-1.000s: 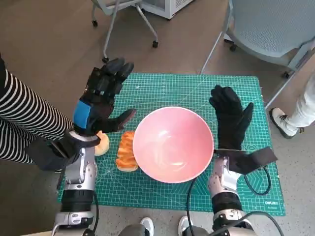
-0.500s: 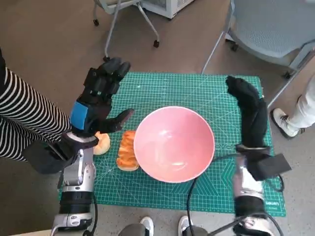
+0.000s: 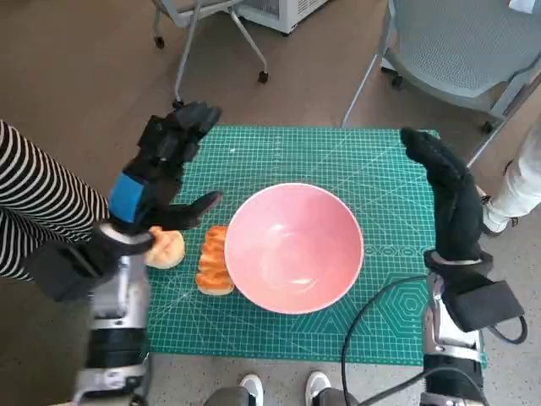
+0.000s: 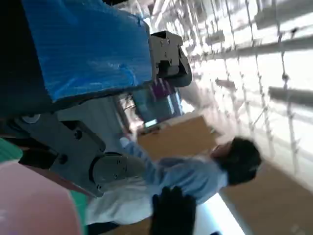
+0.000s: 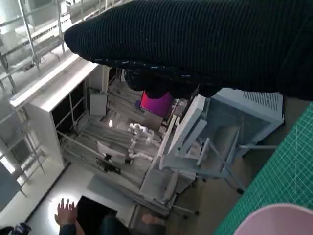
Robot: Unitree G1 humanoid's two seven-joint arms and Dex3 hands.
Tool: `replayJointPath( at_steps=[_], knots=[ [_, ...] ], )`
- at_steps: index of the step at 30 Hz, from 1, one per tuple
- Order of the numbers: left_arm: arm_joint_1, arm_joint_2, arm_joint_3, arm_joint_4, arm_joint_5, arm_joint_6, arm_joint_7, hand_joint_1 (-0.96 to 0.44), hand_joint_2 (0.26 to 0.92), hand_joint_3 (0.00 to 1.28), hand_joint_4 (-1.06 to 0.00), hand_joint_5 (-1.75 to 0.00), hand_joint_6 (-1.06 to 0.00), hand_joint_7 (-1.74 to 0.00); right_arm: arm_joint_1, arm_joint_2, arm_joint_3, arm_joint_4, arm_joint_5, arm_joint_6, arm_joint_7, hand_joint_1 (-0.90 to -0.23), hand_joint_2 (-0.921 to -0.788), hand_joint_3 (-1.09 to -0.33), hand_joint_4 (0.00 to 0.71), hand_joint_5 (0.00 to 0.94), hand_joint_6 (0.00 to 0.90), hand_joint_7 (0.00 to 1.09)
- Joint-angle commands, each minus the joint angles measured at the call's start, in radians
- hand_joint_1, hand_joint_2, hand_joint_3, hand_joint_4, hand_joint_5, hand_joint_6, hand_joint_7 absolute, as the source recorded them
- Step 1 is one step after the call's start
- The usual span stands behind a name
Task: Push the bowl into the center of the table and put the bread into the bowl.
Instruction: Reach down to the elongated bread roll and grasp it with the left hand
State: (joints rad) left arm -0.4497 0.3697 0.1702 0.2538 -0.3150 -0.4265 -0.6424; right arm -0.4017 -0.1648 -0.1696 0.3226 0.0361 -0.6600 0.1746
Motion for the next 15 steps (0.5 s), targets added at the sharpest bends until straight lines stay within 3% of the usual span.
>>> replayJointPath(
  at_steps=[1,7,15],
  knots=[
    [-0.042,0.186,0.003,-0.003,0.034,0.012,-0.135,-0.28,0.683,0.34,-0.05,-0.25,0.0,-0.58,0.036,-0.017,0.001,-0.022,0.004,0.02,-0.008,-0.733,-0.921,-0.807,0.142,0.016,0.036,0.59],
    [-0.052,0.327,-0.016,-0.011,0.064,0.068,-0.239,-0.3,0.684,0.16,-0.13,-0.08,-0.03,-0.52,0.041,-0.021,0.003,-0.025,0.012,0.02,-0.009,-0.734,-0.921,-0.804,0.144,0.014,0.041,0.59],
    [0.01,0.427,-0.067,-0.106,0.165,0.2,-0.244,-0.28,0.715,0.05,-0.1,-0.01,-0.11,-0.25,0.037,-0.022,0.002,-0.01,0.015,0.014,-0.011,-0.734,-0.921,-0.801,0.147,0.013,0.044,0.58]
  ],
)
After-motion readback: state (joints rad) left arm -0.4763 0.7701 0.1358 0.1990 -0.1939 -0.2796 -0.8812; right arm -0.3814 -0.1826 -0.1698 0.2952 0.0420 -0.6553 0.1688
